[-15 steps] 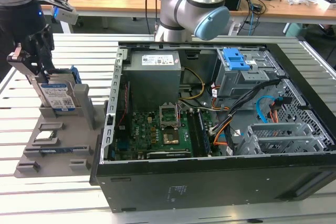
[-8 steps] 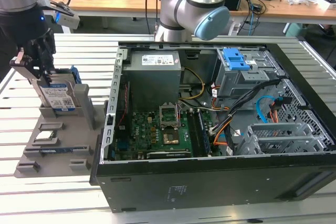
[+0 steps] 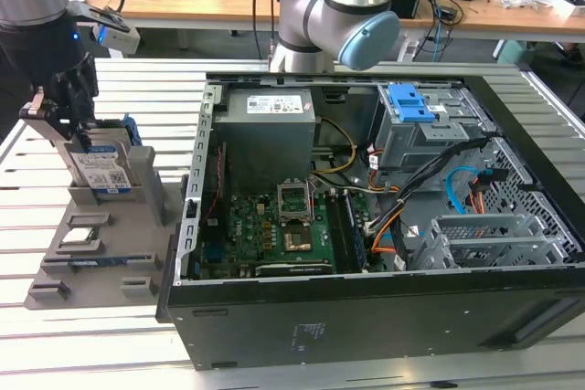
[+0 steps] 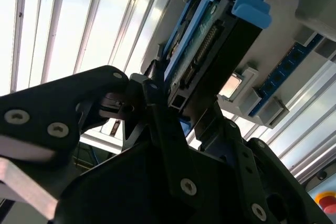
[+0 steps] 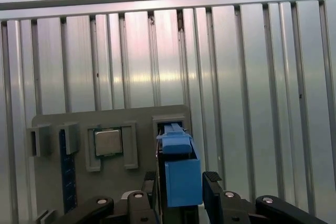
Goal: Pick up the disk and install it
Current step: 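Pick up the disk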
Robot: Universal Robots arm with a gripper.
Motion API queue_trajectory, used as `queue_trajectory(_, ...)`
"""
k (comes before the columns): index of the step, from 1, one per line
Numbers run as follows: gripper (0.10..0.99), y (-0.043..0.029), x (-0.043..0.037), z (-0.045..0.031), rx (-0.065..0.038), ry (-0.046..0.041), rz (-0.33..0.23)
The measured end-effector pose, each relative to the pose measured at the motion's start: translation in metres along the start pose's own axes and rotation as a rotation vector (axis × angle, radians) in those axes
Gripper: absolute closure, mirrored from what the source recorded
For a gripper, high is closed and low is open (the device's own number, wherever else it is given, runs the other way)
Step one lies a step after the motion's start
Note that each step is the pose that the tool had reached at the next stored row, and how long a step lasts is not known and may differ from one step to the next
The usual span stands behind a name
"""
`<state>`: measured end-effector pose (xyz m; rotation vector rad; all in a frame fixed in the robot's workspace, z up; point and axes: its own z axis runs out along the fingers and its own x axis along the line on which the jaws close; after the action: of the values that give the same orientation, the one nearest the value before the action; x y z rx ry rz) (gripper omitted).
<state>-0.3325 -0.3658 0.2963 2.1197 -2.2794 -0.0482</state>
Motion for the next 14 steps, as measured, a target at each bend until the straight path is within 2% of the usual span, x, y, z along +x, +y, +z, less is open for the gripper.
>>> queue_trajectory(1, 0.604, 0.0, 0.0, 0.0, 0.001, 0.0001, 0.0)
queue_trajectory(2, 0.604, 0.0, 0.0, 0.0003, 0.011, -0.0009, 0.0)
queue_trajectory(3, 0.604, 0.0001, 0.0, 0.0003, 0.024, -0.0019, 0.0)
queue_trajectory(4, 0.604, 0.0002, 0.0, 0.0003, 0.044, -0.0031, 0.0)
queue_trajectory(6, 0.604, 0.0002, 0.0, 0.0004, 0.067, -0.0048, 0.0)
queue_trajectory(14, 0.604, 0.0003, 0.0, 0.0005, 0.069, -0.005, 0.0)
